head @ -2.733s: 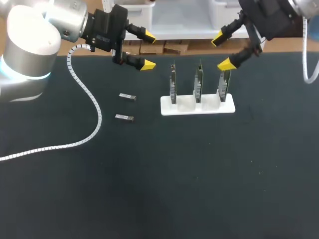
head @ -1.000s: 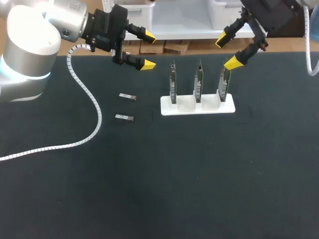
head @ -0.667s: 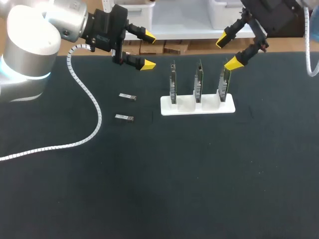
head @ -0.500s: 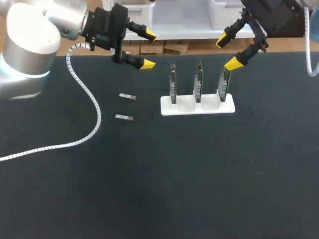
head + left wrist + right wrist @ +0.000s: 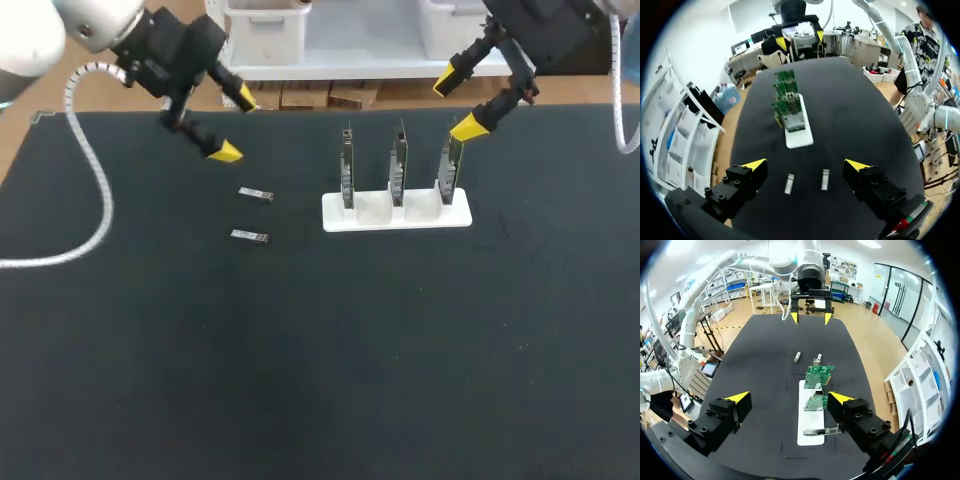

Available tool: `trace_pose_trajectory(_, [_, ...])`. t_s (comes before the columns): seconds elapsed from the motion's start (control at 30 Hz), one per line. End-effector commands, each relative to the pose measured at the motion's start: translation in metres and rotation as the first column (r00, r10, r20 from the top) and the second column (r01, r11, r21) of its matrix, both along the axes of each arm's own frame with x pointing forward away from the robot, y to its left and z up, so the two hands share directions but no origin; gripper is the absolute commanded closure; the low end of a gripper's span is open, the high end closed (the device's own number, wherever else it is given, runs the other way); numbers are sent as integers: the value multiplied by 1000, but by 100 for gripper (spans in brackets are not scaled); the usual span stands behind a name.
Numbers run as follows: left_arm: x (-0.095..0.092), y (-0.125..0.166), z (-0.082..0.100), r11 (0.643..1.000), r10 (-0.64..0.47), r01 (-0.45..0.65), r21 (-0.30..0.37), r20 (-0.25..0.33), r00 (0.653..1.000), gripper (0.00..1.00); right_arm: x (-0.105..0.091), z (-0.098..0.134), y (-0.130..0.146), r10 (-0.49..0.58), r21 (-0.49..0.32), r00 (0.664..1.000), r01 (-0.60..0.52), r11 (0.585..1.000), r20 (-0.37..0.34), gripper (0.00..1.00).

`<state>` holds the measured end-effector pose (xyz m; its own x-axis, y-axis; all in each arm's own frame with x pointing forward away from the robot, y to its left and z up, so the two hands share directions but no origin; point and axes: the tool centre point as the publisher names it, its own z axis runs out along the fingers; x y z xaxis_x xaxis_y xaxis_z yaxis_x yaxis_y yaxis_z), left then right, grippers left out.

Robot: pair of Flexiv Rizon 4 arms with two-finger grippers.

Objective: Pick up the optical module with the left hand, and insert it into the network port with the right hand.

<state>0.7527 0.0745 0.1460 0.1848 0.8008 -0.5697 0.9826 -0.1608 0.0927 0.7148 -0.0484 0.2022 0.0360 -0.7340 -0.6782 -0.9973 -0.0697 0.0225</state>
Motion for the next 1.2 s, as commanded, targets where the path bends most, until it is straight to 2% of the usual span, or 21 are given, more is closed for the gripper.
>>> trace_pose_trajectory(0.03, [-6,4,2,996,-17,19,82,-36,999,0,-1,0,-1,0,2,1000,0,1000,2,0])
trace_pose_trajectory(0.53, [-7,5,1,998,-10,13,68,-42,999,0,-1,0,-1,0,2,1000,0,1000,2,0])
trace_pose_trajectory(0.63, [-3,-14,18,985,-85,76,156,50,995,0,-1,0,-1,0,2,1000,0,1000,2,0])
trace_pose_trajectory(0.67, [-5,-20,21,972,-119,100,212,75,990,0,-1,0,-1,0,2,1000,0,1000,2,0])
trace_pose_trajectory(0.7, [-7,-22,22,965,-133,110,238,79,988,0,-1,0,-1,0,2,1000,0,1000,2,0])
trace_pose_trajectory(0.83, [-17,-16,12,950,-140,125,287,33,990,0,-1,0,-1,0,2,1000,0,1000,2,0])
trace_pose_trajectory(1.07, [-30,17,-6,940,-34,37,338,-15,999,0,-1,0,-1,0,2,1000,0,1000,2,0])
trace_pose_trajectory(1.17, [-36,30,-20,894,1,4,449,-9,1000,0,-1,0,-1,0,2,1000,0,1000,2,0])
trace_pose_trajectory(1.2, [-39,33,-23,891,15,-9,454,-11,1000,0,-1,0,-1,0,2,1000,0,1000,2,0])
